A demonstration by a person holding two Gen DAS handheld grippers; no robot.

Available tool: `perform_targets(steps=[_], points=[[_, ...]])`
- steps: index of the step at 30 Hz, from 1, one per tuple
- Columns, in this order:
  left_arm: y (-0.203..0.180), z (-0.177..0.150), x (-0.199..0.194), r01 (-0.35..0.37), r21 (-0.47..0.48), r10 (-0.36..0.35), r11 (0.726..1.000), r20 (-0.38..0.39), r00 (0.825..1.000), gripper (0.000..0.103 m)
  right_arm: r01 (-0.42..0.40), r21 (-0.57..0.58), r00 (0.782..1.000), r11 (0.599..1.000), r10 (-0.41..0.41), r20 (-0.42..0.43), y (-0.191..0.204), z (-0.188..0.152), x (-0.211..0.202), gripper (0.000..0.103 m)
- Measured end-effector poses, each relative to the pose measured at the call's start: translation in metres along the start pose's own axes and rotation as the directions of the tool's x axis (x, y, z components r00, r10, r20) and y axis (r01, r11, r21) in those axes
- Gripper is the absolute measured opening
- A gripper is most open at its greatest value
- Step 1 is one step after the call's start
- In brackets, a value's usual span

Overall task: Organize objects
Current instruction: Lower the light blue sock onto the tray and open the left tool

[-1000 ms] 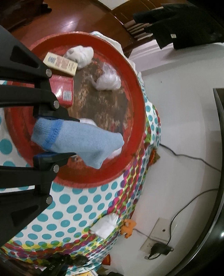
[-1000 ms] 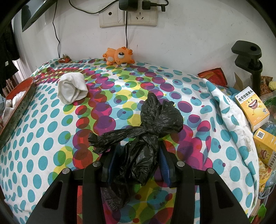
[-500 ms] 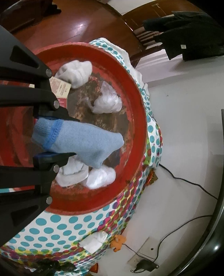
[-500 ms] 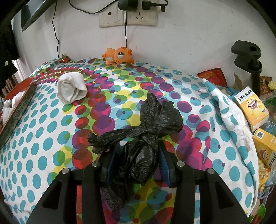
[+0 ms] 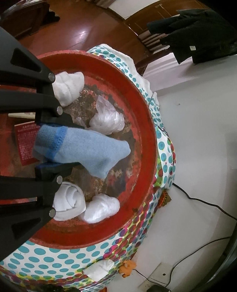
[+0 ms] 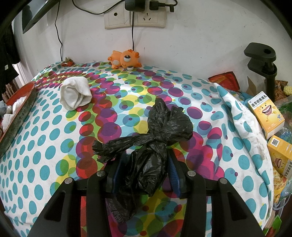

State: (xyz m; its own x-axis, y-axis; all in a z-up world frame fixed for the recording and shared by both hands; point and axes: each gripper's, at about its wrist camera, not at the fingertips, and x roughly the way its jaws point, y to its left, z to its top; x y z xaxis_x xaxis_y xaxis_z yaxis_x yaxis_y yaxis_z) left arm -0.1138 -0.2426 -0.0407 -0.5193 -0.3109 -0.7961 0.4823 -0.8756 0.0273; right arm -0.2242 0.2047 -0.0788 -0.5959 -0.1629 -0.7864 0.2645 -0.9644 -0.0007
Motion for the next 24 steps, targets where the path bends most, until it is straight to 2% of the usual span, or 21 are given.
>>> perform_targets(steps=[8,12,16,24], points=[[0.001,0.007,0.008,-0.022,0.022,0.022,1.000,-0.020,1.000,0.031,0.002,0.001,1.000,1.000,-0.002,-0.001,-0.002,0.000,0.000,0.046],[0.003,0.010,0.008,-0.043,0.026,0.043,0.999,-0.025,0.999,0.037,0.003,0.001,1.000,1.000,-0.003,-0.001,-0.006,0.000,0.001,0.047],[0.008,0.010,0.002,-0.032,0.000,0.032,0.999,-0.025,0.999,0.048,0.003,0.000,1.000,1.000,-0.003,-0.001,-0.004,0.000,0.001,0.047],[0.005,-0.003,-0.025,-0.041,-0.003,0.041,0.999,-0.019,0.999,0.055,0.006,0.002,1.000,1.000,-0.006,-0.001,-0.004,0.000,0.001,0.047]])
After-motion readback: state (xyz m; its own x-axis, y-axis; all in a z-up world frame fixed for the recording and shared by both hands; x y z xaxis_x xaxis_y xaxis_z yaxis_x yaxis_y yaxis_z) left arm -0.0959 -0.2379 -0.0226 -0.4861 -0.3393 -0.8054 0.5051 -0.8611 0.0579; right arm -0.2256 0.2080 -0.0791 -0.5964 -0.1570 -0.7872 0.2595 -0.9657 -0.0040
